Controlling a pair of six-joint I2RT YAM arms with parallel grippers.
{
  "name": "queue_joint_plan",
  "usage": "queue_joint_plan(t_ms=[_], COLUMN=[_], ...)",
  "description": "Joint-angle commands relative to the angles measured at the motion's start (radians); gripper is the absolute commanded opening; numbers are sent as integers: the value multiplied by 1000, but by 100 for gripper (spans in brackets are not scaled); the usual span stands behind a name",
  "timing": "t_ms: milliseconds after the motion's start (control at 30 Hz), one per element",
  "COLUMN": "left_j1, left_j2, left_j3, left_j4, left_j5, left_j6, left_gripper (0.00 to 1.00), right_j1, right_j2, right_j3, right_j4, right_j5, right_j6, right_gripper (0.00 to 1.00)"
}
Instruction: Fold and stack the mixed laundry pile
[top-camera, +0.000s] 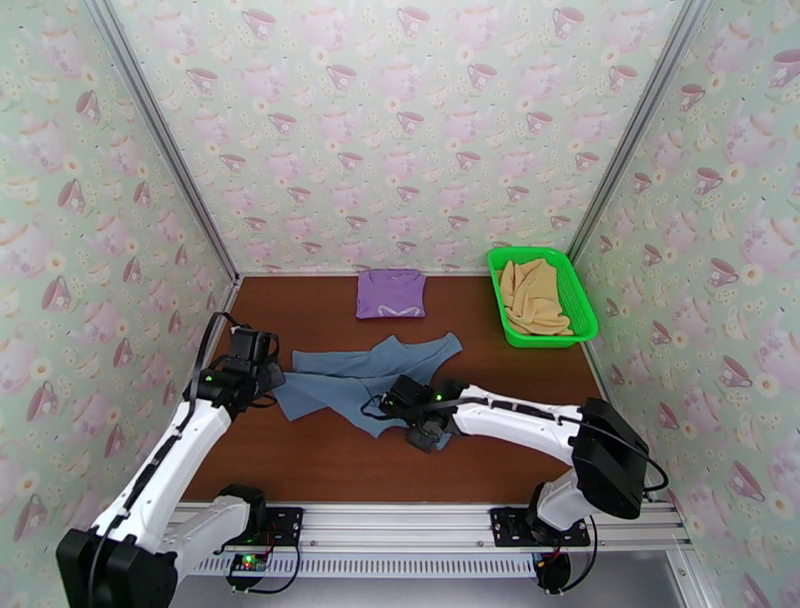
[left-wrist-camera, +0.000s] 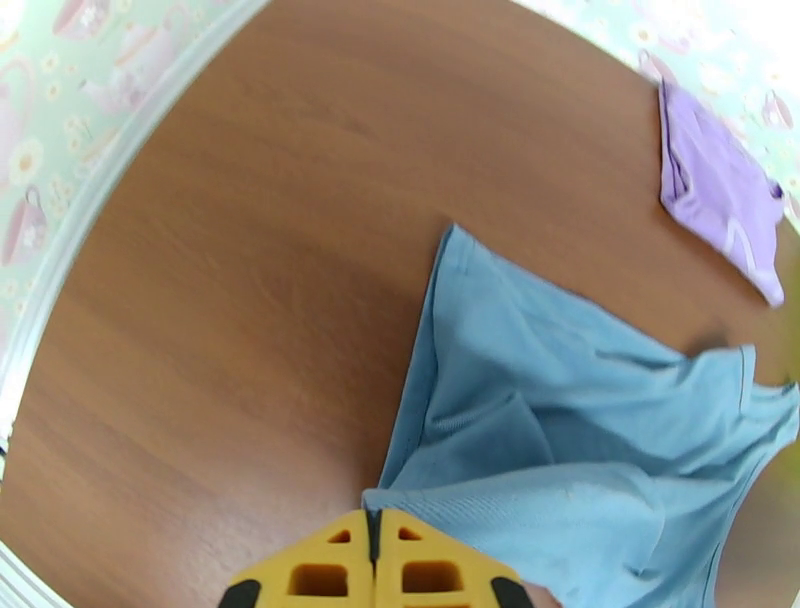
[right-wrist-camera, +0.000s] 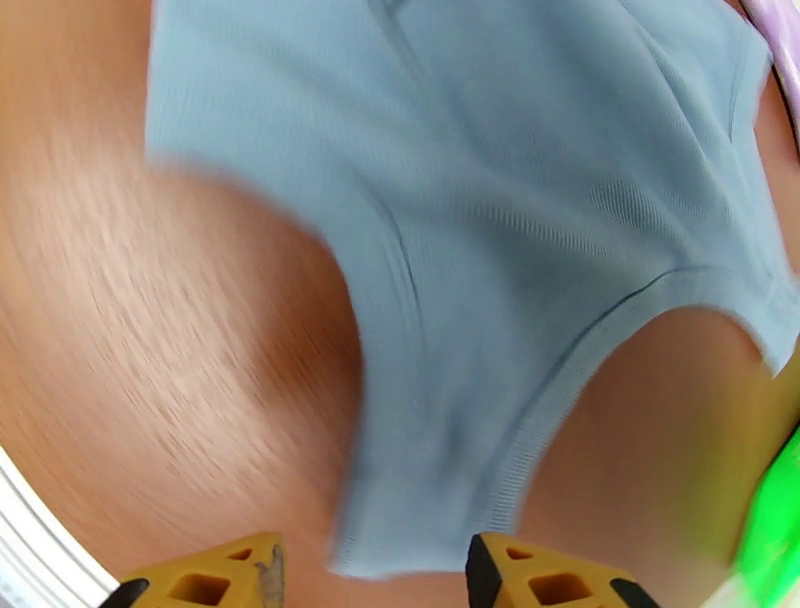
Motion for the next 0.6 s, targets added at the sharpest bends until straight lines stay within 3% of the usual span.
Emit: queue_joint_plan(t_ms=[0, 167, 567], left_j1=[19, 42, 68], left_j2=[-7, -9, -4], left_j3=[26, 3, -19], left_j4=[44, 69, 91], left_j5=[-22, 8, 46], left_j6=[33, 46, 51], left_gripper=[0, 0, 0], right_j1=[-7, -12, -12], right_j2=[-37, 12, 134], right_j3=[-46, -51, -66], right_j4=[-43, -15, 68], right_j5=[0, -83, -116], right_j6=[-237, -247, -250], right_gripper=[55, 55, 50])
